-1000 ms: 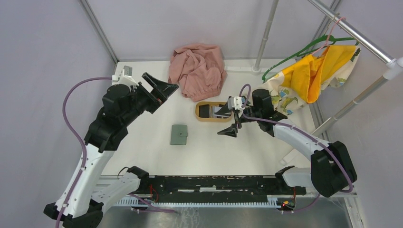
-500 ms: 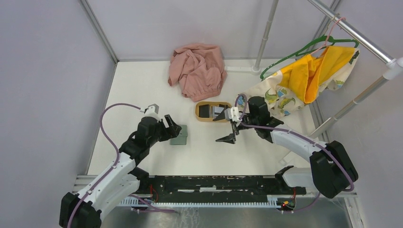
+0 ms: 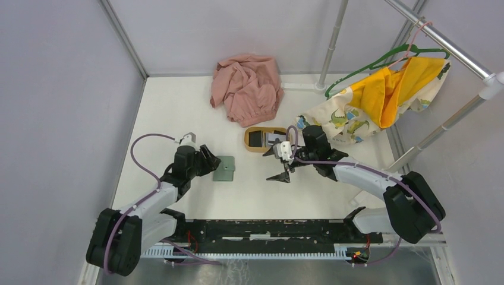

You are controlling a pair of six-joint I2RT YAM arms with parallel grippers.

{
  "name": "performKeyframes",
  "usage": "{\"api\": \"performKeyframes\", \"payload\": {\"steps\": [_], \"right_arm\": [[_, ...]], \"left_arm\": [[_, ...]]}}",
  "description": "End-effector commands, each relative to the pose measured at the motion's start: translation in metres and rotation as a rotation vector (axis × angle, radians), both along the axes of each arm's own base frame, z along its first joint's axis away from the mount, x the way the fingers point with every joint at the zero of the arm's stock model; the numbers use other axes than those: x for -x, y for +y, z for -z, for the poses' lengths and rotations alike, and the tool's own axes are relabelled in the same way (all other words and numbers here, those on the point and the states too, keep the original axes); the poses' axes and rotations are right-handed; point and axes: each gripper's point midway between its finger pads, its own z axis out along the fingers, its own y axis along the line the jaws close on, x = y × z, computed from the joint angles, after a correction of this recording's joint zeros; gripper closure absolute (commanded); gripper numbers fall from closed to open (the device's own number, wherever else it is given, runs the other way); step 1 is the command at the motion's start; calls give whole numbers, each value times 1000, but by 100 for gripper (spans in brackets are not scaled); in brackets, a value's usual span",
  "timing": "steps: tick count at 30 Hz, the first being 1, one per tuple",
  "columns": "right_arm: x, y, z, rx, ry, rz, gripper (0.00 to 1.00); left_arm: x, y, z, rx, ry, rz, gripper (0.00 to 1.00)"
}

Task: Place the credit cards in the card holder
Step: Move the card holder to the center of the board.

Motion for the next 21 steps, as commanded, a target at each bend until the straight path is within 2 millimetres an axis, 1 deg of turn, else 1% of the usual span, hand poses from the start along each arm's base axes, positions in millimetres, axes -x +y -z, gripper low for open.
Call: {"api": "performKeyframes", "payload": {"steps": [1,9,12,16,21], "right_arm": [[0,9,1,18,-37,-23,10],[1,15,15,76,-50,-20,13],[3,19,18,88,-50,-26,16],[4,25,23,110,-51,-21,22],[-1,31,37,158,-38,15,31]], "left_arm": [[-10,-8,-7,70,-26,46,42],[1,-11,12,83,60,63,42],[5,-17,17,105,83,85,48],[12,-32,23,140,108,142,60],[26,-59,25,182,111,199,81]]}}
